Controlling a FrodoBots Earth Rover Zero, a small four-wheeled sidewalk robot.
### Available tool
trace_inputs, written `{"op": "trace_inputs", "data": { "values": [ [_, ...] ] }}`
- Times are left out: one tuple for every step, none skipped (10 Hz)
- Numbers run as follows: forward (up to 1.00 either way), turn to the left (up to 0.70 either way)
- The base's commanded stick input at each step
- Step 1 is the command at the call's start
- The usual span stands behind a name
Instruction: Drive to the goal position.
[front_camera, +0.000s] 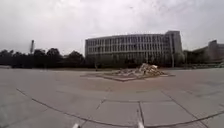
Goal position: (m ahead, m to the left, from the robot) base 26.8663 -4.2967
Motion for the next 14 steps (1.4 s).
{"op": "trace_inputs", "data": {
  "values": [
    [0.50,0.00],
    [0.50,0.00],
    [0.50,0.00],
    [0.50,0.00],
    [0.50,0.00],
    [0.50,0.00],
    [0.50,0.00],
    [0.50,0.00],
    [0.50,0.00],
    [0.50,0.00],
    [0.50,0.00],
    [0.50,0.00],
    [0.50,0.00],
    [0.50,0.00]
  ]
}}
